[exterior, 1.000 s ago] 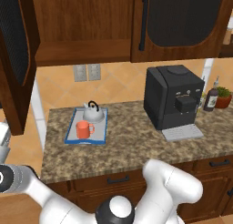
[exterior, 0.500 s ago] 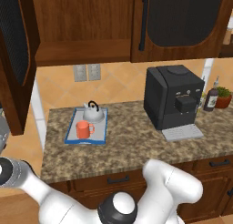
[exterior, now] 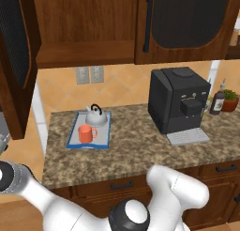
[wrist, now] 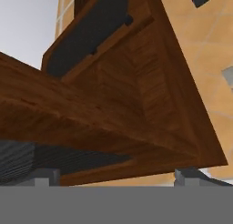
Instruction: Pick the kettle from the counter and place it on the tray. Then pick the mug from the cabinet and place it on the tray. Then close the cabinet doors.
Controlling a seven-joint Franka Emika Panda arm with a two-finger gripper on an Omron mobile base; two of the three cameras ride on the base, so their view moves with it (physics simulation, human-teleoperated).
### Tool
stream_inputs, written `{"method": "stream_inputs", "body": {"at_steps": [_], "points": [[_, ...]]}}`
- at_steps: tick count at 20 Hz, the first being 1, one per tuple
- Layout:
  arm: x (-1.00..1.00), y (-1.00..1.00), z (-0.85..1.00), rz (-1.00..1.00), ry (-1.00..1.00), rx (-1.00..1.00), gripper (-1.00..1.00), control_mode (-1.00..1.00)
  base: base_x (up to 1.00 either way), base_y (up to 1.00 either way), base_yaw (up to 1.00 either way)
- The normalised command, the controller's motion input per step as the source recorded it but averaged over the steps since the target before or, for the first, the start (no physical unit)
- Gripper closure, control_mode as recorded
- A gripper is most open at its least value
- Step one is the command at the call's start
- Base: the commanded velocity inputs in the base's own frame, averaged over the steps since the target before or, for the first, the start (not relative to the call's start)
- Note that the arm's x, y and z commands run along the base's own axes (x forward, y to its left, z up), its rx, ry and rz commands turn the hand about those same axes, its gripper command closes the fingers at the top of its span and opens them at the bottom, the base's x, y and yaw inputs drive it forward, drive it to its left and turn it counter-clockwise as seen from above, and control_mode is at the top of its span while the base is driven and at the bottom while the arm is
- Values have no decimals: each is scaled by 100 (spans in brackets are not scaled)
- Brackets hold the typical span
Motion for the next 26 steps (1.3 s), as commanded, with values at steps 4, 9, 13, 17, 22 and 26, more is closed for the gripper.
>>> {"method": "stream_inputs", "body": {"at_steps": [4,9,13,17,22,26], "points": [[-20,-56,34,0,1,4,-100,-100,0,0,0],[-1,-57,48,0,4,2,-100,-100,0,0,0],[0,-59,46,0,8,4,-100,-100,0,0,0],[4,-68,46,2,16,4,-100,-100,0,0,0],[16,-63,35,2,22,4,-100,-100,0,0,0],[29,-82,11,8,26,3,-100,-100,0,0,0]]}}
